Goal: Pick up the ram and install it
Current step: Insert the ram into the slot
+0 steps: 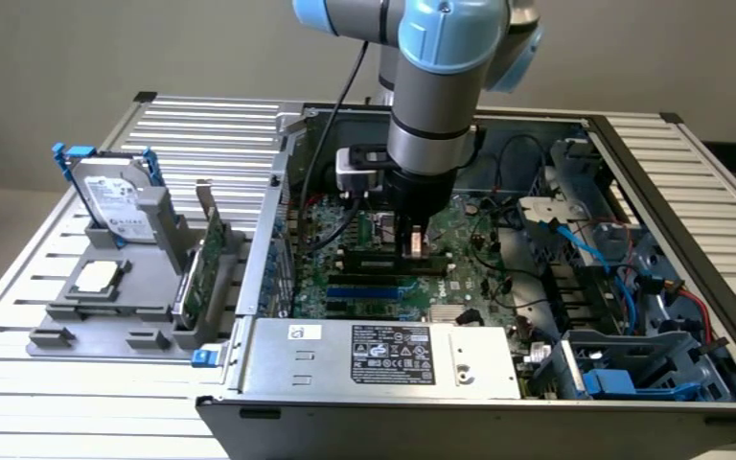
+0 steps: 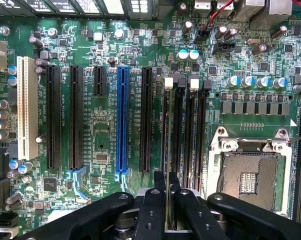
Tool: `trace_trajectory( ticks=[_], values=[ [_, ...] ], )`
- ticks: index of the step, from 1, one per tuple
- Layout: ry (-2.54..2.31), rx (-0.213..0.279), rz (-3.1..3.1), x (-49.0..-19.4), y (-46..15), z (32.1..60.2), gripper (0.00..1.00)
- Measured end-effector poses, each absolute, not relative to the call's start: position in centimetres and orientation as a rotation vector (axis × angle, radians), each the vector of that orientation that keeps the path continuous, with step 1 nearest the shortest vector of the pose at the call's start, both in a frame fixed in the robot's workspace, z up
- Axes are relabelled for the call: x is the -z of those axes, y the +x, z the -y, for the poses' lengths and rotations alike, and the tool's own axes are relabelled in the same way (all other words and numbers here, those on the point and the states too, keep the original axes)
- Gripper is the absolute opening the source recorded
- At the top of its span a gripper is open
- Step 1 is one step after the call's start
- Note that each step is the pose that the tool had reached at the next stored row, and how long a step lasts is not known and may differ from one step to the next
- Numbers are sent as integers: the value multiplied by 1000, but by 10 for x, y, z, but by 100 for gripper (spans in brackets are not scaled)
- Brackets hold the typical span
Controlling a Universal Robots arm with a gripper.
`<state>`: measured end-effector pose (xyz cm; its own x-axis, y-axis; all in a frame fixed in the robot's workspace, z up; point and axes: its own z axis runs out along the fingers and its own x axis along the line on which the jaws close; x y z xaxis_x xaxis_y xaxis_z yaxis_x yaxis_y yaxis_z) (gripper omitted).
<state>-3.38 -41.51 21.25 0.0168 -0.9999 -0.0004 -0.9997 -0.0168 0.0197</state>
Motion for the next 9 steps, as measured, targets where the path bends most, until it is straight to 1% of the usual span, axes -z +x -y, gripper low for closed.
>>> trace_trajectory(
  ticks=[2, 3, 4, 5, 6, 7, 8, 9],
  values=[
    [2230, 22, 2193, -212, -34, 415, 15],
    [2230, 22, 2193, -213, -34, 415, 21],
    [2230, 22, 2193, -213, -34, 415, 21],
    [2230, 22, 2193, -214, -34, 415, 27],
    [2230, 22, 2193, -215, -34, 415, 27],
    [2230, 22, 2193, -217, -34, 415, 39],
    [2230, 23, 2193, -219, -34, 415, 39],
    [2230, 23, 2193, -222, -34, 415, 45]
  ],
)
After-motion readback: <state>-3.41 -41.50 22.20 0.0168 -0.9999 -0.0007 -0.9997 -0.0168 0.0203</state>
